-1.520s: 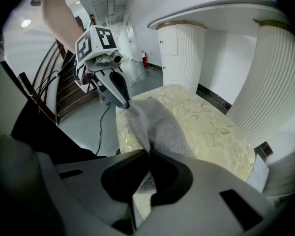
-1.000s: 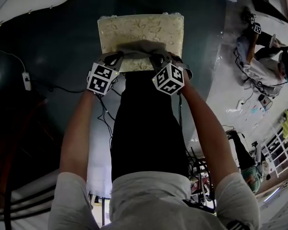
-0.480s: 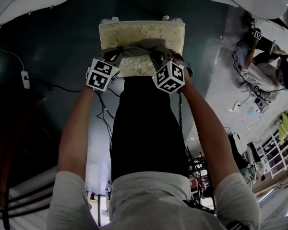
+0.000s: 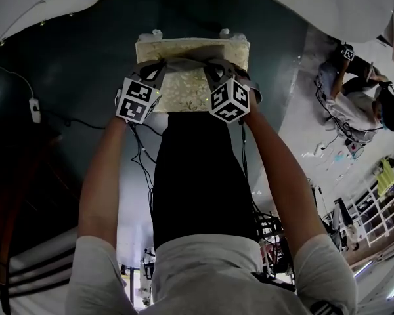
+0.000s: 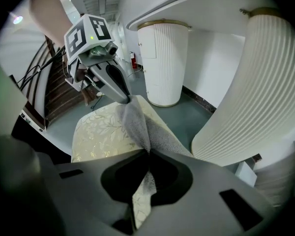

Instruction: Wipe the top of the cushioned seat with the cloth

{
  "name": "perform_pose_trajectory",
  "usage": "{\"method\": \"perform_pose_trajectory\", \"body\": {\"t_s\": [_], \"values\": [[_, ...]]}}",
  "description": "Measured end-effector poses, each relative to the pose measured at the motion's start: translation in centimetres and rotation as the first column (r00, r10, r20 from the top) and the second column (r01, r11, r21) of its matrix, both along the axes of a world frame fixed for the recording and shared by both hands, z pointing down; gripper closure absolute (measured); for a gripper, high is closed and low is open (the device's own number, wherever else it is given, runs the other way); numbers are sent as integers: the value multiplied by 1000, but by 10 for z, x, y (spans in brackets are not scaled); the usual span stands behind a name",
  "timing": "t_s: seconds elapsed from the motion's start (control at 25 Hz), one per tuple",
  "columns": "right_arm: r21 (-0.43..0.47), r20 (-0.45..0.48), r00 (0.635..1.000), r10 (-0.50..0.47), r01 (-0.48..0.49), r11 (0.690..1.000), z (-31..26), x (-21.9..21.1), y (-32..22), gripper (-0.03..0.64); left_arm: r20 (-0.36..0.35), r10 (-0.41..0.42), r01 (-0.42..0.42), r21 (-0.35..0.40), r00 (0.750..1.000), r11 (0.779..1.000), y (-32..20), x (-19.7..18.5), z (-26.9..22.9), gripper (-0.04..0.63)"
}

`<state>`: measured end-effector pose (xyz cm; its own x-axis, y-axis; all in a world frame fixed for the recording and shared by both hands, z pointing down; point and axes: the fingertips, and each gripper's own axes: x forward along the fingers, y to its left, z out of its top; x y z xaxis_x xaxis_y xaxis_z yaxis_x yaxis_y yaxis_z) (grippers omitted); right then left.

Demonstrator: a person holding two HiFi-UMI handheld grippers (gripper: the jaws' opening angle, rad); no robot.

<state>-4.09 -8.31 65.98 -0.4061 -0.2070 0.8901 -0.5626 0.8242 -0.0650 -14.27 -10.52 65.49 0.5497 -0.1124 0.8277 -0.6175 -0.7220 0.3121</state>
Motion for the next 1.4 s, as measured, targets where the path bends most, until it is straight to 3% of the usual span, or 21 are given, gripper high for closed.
{"method": "perform_pose_trajectory", "body": {"t_s": [0.32,0.6,1.0,1.4], "values": [[4,-5,1000,3,-3,1000,1,5,-28,601,36,-15,14,53,999,999,-32,7,-1,578],[45,11,999,41,-42,998,-2,2,-54,601,38,-49,39,227,998,973,-78,10,-30,578],[2,-7,1000,2,-2,1000,8,-49,-45,601,114,-11,-9,177,993,984,-46,-51,7,578],[1,-26,1000,-2,2,1000,9,-84,-36,601,117,-25,5,162,993,987,-40,-85,10,578]]}}
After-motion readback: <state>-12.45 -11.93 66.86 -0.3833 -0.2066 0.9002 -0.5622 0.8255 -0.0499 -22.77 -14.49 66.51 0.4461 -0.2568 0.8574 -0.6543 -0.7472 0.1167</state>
